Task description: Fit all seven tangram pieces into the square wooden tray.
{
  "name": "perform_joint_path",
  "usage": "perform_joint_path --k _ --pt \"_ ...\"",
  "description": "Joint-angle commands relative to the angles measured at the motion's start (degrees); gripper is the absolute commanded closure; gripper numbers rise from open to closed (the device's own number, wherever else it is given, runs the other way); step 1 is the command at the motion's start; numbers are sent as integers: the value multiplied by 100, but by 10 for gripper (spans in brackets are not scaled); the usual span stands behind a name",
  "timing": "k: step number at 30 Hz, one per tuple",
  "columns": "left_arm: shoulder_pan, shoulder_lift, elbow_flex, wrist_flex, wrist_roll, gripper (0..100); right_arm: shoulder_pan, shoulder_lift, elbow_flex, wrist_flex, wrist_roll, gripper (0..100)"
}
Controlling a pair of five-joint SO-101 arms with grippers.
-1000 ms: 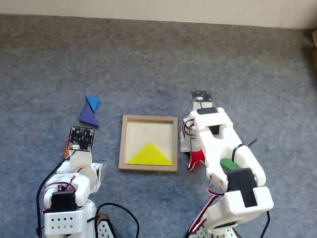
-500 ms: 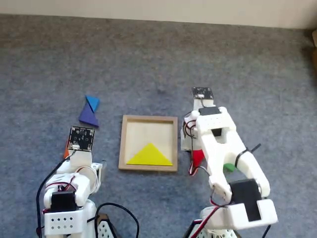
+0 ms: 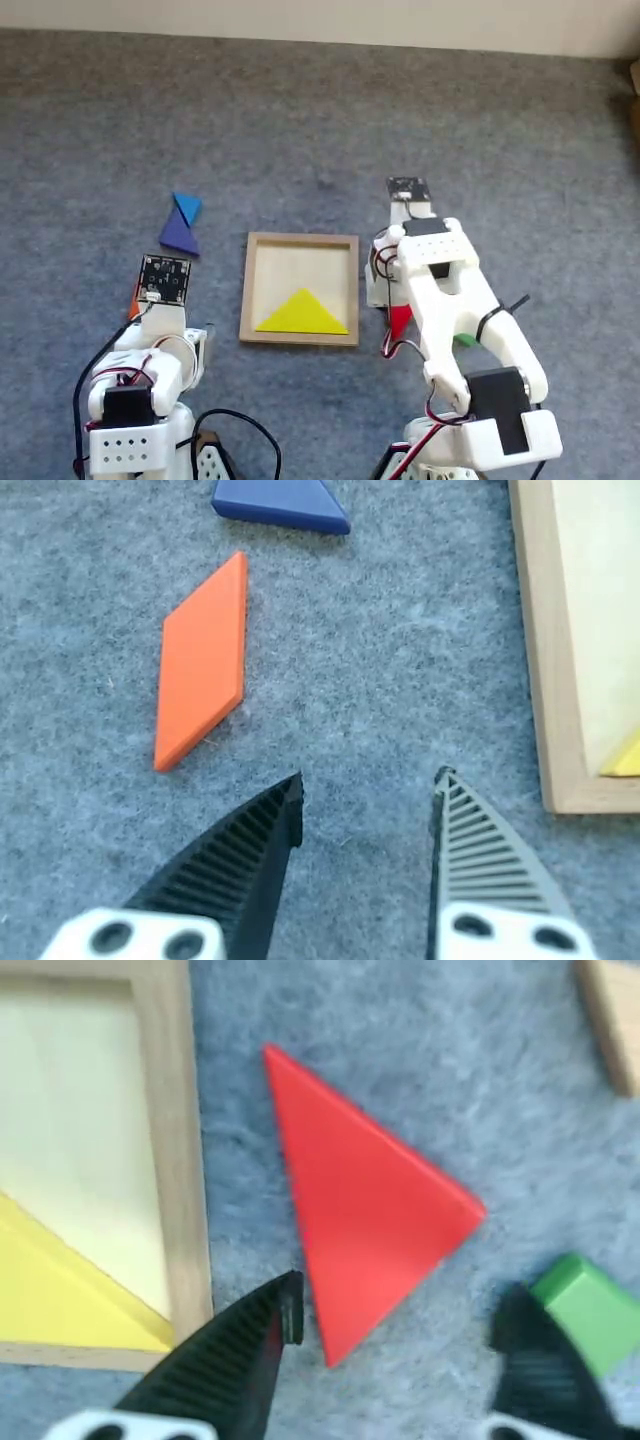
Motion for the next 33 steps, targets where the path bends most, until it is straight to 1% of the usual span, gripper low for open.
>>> perform_joint_path --k 1,8,12,16,23,33 --pt "-31 -286 119 26 53 787 -48 -4 -576 233 149 619" --pt "-31 -286 119 26 53 787 -75 1631 -2088 963 176 619" --pt "-31 -286 119 26 53 787 -198 1974 -2563 1051 176 619" --pt "-31 -286 119 26 53 787 -251 1974 -2440 1033 176 619" --pt "-31 -286 119 26 53 787 -233 1974 -1754 453 176 619" --pt "-31 -286 119 26 53 787 -224 2000 -1648 391 176 620"
